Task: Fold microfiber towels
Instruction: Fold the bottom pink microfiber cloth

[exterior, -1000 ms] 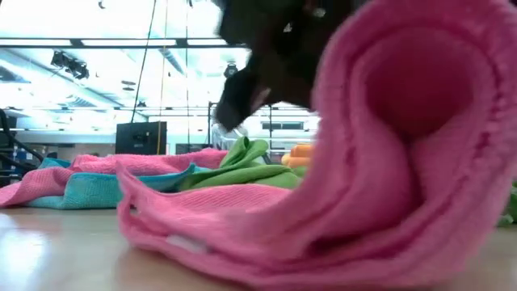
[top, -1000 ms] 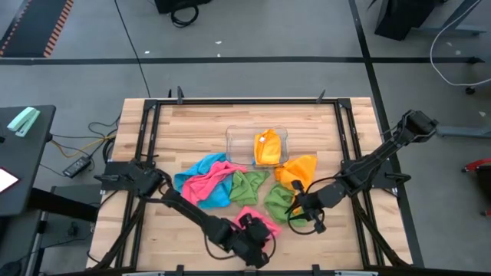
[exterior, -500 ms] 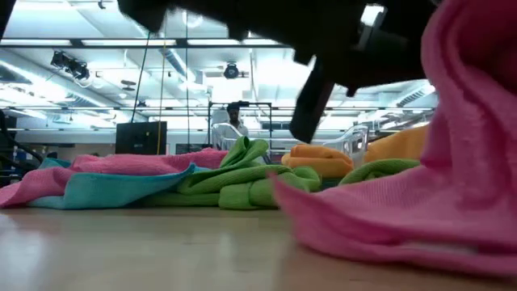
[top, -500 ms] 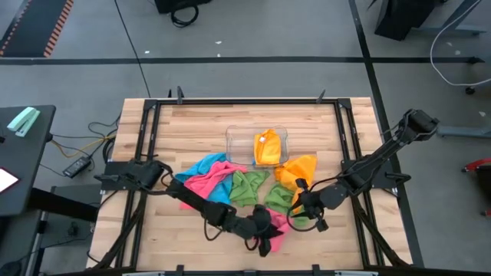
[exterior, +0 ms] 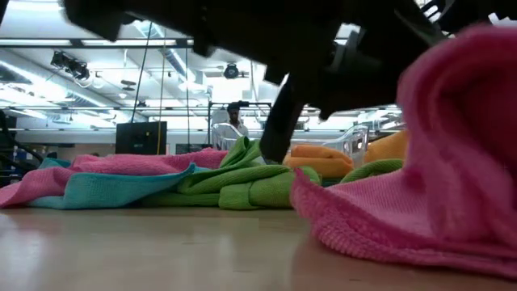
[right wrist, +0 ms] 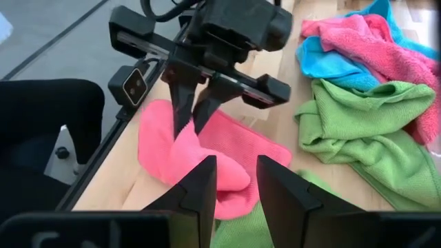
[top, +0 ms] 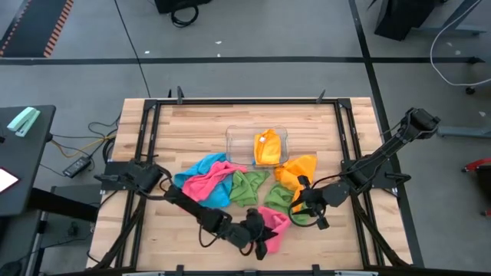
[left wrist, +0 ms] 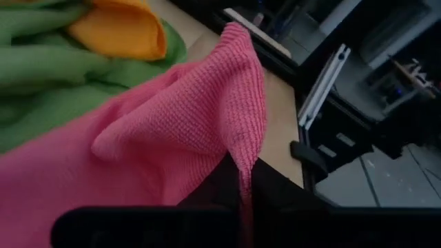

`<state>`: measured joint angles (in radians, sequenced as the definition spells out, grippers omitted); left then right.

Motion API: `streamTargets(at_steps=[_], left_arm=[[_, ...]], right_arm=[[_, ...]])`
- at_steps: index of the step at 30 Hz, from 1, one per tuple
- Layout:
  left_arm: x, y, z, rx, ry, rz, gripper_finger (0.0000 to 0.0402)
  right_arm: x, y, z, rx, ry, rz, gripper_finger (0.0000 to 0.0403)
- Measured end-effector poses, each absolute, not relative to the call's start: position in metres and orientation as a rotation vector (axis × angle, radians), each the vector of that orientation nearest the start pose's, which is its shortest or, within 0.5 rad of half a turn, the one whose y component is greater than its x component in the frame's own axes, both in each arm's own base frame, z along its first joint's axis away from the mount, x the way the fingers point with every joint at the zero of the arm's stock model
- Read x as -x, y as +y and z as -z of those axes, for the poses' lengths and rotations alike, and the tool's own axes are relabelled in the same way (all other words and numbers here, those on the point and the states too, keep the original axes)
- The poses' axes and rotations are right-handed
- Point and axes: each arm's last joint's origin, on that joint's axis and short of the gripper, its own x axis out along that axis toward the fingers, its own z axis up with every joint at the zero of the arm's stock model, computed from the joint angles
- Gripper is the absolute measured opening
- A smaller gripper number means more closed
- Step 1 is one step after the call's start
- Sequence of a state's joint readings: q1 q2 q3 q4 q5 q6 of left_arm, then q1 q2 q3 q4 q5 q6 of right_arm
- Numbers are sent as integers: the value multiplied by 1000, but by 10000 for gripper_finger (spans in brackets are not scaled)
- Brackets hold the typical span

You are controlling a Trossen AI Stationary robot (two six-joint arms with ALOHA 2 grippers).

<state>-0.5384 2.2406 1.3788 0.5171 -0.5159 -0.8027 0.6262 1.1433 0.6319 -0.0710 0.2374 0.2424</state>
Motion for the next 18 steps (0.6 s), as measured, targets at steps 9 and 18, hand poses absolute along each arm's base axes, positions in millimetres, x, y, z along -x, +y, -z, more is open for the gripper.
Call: streamTargets(at_steps=[9,18], left_arm=[[-412,-239,-119,718,241,-201,29],[-406,-246,-112,651,288,-215,29]], right_arm=[[-194,132,-225,-3,559,-309,112],[-194,132,-224,-10,560,-306,112]])
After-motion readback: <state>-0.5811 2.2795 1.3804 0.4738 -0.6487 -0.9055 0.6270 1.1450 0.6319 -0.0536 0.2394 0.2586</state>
